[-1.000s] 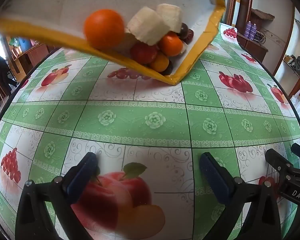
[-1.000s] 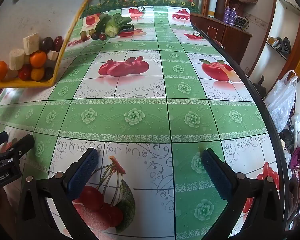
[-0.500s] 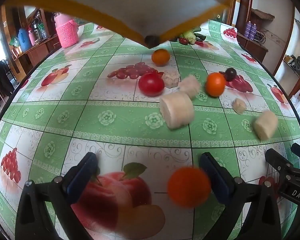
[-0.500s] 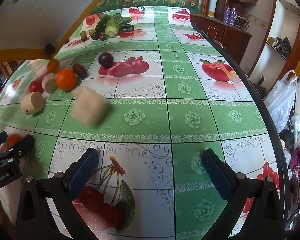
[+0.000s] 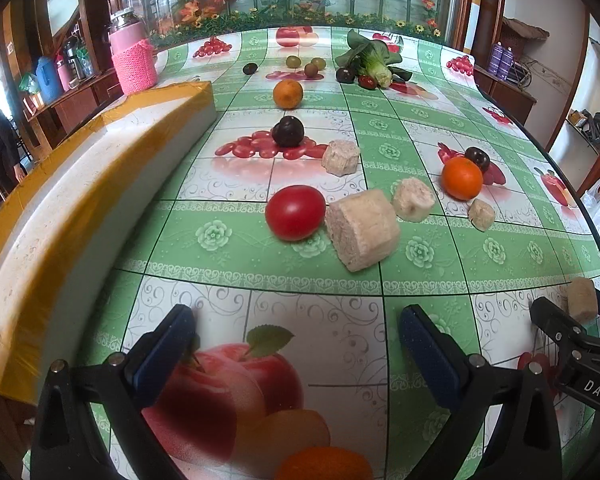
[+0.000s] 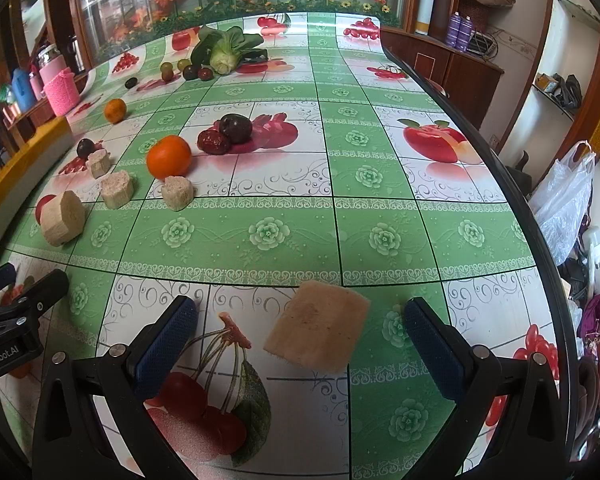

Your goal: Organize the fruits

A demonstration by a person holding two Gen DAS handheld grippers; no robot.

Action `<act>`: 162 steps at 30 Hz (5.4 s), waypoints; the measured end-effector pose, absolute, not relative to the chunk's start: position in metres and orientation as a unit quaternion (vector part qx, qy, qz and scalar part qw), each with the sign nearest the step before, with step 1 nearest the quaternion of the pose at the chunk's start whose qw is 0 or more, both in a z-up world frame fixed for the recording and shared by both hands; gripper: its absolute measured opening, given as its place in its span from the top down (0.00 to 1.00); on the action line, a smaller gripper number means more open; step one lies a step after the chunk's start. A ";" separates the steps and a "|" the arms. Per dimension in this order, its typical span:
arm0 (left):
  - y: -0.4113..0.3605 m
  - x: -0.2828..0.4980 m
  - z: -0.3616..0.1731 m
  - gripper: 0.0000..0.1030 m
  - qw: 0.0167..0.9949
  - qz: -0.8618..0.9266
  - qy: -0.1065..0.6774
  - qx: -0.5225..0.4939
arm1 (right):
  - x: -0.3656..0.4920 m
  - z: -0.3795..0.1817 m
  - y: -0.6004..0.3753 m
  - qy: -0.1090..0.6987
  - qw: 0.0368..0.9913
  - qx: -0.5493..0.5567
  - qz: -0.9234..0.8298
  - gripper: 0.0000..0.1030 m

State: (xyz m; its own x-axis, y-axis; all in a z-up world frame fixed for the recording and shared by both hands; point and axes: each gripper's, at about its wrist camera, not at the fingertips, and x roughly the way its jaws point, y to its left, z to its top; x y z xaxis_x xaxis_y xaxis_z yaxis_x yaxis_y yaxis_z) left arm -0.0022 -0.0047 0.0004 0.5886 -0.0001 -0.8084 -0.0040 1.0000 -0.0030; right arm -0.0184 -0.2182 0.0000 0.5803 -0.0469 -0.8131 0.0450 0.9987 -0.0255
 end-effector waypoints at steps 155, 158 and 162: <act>-0.046 0.035 0.039 0.19 0.884 -0.069 0.463 0.016 | 0.005 0.023 -0.212 0.454 0.884 0.011 0.110 0.80; -0.051 0.037 0.036 0.19 0.880 -0.068 0.470 0.019 | 0.004 0.021 -0.216 0.456 0.883 0.020 0.109 0.80; -0.051 0.039 0.035 0.19 0.881 -0.065 0.469 0.022 | 0.001 0.021 -0.219 0.458 0.882 0.020 0.108 0.80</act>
State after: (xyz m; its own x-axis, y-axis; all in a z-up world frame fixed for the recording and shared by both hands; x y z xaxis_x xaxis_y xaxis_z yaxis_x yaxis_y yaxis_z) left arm 0.0391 -0.0510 0.0349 0.5516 -0.0939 -0.8288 0.1356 0.9905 -0.0220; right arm 0.0005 -0.2191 0.0208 0.5567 0.2078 -0.8043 -0.1720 0.9761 0.1331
